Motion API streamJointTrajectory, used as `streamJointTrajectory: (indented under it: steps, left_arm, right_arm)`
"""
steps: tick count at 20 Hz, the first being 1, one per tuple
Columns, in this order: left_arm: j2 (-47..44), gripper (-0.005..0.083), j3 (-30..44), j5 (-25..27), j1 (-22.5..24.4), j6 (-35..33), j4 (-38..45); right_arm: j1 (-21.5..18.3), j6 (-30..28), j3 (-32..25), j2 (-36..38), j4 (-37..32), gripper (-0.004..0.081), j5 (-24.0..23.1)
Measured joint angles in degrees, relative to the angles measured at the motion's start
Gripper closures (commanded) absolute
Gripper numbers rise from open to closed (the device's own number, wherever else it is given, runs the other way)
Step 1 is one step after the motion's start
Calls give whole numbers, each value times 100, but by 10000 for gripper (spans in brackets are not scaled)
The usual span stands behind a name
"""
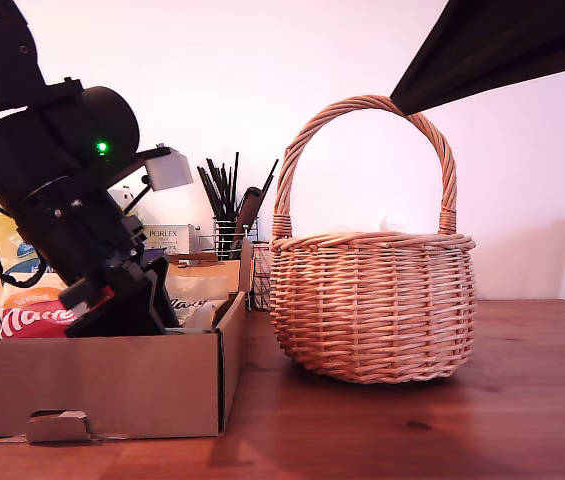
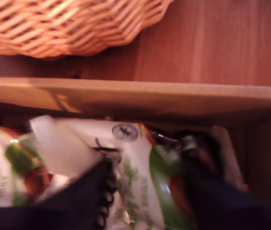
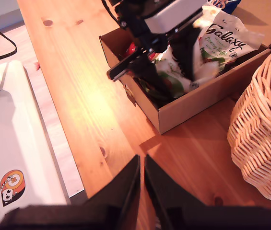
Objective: Move the bags of Easter eggs from the cardboard box on the left into the woven basket on the right side.
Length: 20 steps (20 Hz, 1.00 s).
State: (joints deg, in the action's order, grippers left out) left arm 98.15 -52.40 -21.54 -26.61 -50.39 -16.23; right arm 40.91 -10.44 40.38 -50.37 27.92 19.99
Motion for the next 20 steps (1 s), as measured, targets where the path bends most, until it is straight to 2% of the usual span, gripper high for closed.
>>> streamJointTrajectory:
  steps: [4,13,17,20]
  left_arm:
    - [39,649,-199,20,-4,-17,-321]
    - [188,649,-1145,234,-2,28,-1985]
    - [138,649,-1517,267,-20,208,-2310]
    - [-157,649,-1530,278,-37,343,-2452]
  right_arm:
    - [2,0,0,0,0,783,0]
    - [2,0,0,0,0,783,0]
    - [2,0,0,0,2,783,0]
    - [2,-2,0,0,2,783,-57]
